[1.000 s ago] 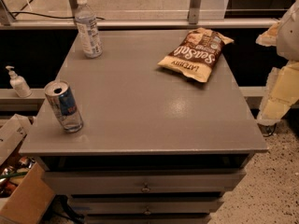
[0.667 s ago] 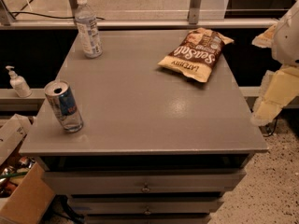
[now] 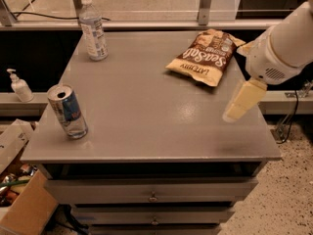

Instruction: Pick brown chip bag

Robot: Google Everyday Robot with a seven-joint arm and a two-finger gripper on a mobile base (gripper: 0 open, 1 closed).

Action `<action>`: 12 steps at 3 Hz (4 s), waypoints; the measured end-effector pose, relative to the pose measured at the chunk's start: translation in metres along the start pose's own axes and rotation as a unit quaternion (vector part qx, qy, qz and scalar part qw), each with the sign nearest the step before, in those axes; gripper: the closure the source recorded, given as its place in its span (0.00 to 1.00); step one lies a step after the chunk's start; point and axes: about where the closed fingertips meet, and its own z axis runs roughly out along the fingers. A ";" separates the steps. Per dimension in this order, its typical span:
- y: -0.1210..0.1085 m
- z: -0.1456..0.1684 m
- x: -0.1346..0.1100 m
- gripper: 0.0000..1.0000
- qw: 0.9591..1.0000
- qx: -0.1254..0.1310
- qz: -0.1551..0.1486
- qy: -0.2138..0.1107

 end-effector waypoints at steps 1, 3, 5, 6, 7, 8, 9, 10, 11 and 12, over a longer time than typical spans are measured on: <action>-0.033 0.057 -0.020 0.00 0.999 0.025 0.023 -0.031; -0.096 0.132 -0.054 0.00 0.992 0.080 0.078 -0.056; -0.145 0.151 -0.054 0.00 0.983 0.123 0.123 -0.057; -0.161 0.153 -0.044 0.17 0.980 0.135 0.139 -0.048; -0.165 0.151 -0.039 0.41 0.979 0.137 0.144 -0.045; -0.161 0.145 -0.036 0.64 0.979 0.133 0.147 -0.043; -0.153 0.140 -0.029 0.87 0.980 0.128 0.147 -0.037; -0.143 0.135 -0.020 1.00 0.981 0.122 0.150 -0.029; -0.144 0.126 -0.025 1.00 0.980 0.117 0.154 -0.041; -0.152 0.109 -0.053 1.00 0.980 0.105 0.149 -0.076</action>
Offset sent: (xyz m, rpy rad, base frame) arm 0.1778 0.0661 -0.0770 0.1657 -0.1656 -0.1809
